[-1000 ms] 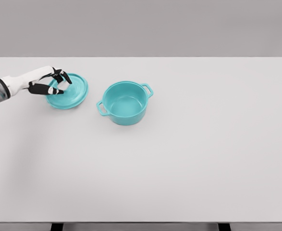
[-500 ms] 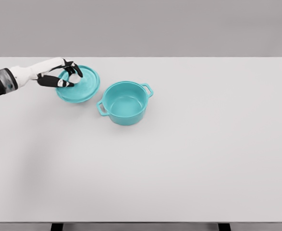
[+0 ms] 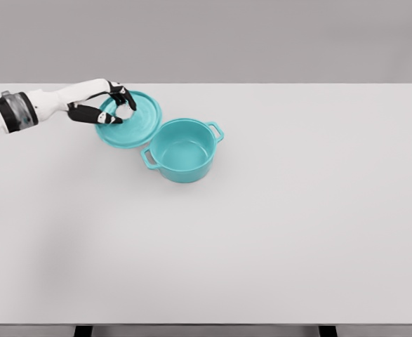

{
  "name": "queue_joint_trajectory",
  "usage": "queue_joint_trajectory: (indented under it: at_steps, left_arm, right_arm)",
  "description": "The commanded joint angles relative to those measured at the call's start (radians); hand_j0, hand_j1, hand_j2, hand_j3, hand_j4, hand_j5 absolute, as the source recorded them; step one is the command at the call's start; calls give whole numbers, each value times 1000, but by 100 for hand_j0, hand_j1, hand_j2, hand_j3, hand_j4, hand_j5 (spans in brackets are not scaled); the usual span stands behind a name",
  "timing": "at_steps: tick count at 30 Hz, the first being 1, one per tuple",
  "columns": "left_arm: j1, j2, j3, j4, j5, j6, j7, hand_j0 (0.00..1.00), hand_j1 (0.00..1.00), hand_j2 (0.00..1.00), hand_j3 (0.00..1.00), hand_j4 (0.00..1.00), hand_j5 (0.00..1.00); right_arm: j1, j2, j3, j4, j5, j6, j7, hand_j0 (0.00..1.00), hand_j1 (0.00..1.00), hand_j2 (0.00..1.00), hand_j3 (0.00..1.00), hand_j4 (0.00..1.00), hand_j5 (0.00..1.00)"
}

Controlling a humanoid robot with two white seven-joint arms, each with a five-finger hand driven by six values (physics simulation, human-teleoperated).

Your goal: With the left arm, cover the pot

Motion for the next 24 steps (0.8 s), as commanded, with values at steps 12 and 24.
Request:
queue_joint_trajectory:
  at_steps: [12,24]
  left_arm:
    - [-6,-5,-38,-63,23,3,0,51,51,51,51,51,51]
    - [-5,-57,-50,-83,28,4,2,51,51,51,51,51,51]
  right_arm:
    - [0,0,0,0,1,0,0,100,100,100,100,100,100]
    - [0,0,0,0,1,0,-1,100,100,100,100,100,100]
